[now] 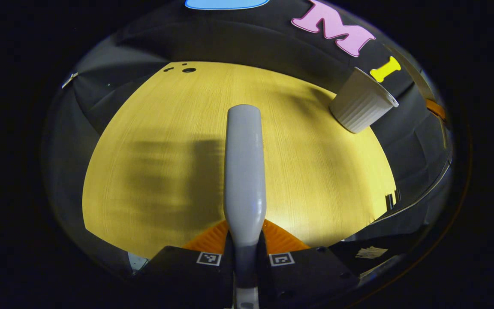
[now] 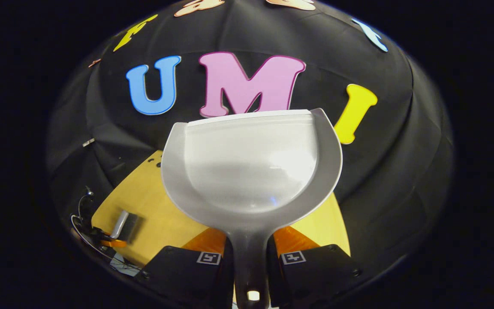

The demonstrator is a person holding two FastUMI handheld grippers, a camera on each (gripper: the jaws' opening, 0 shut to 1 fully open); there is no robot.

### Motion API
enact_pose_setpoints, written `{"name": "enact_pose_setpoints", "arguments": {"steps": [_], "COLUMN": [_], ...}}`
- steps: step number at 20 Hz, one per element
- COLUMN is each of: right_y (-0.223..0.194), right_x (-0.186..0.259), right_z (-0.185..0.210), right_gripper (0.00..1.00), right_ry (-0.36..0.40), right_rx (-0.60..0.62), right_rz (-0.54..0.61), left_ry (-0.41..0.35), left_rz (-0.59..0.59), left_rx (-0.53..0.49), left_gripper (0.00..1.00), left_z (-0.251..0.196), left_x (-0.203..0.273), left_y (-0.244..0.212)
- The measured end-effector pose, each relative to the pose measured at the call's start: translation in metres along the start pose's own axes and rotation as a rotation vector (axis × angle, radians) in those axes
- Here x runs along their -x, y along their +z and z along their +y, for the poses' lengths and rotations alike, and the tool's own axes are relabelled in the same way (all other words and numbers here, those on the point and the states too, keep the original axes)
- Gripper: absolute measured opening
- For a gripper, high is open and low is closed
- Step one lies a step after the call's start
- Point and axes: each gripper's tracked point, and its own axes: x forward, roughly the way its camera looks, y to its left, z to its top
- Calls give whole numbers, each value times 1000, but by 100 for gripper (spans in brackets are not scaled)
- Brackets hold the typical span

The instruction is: Pick up the small broom and dustpan from the desktop, sweep the trash into the dustpan with the broom, and then empty the trash into the garbage bin.

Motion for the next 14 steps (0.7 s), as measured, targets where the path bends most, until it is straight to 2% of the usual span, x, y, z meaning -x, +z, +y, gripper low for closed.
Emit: {"name": "enact_pose_setpoints", "arguments": {"steps": [2,3,4,6,7,8,9,10,11,12,13,14], "right_y": [-4,-11,-16,-23,-30,-31,-32,-34,-39,-44,-43,-41], "right_x": [-1,2,1,0,3,5,6,6,6,5,7,8], "right_z": [4,7,9,7,9,9,10,10,8,9,9,10], "right_gripper": [29,36,29,43,29,43,36,36,36,36,36,36], "right_ry": [44,70,95,124,131,140,144,148,149,148,143,139], "right_rx": [-26,-47,-70,-99,-110,-124,-141,-156,-164,-168,-172,-179], "right_rz": [58,97,139,215,251,288,323,360,385,411,438,463], "left_ry": [-2,-2,0,9,17,27,37,48,58,66,74,78], "left_rz": [-4,-5,-3,5,13,23,34,46,54,59,64,72], "left_rx": [-10,-15,-19,-33,-44,-55,-68,-83,-93,-101,-104,-104], "left_gripper": [26,26,26,26,26,26,26,30,26,30,26,27], "left_z": [-4,-5,-5,-7,-10,-16,-18,-21,-21,-19,-19,-20], "left_x": [-2,-4,-5,-9,-13,-20,-22,-28,-30,-30,-31,-32], "left_y": [-2,-3,-6,-6,-5,-5,-4,-3,-1,-2,-1,0]}}
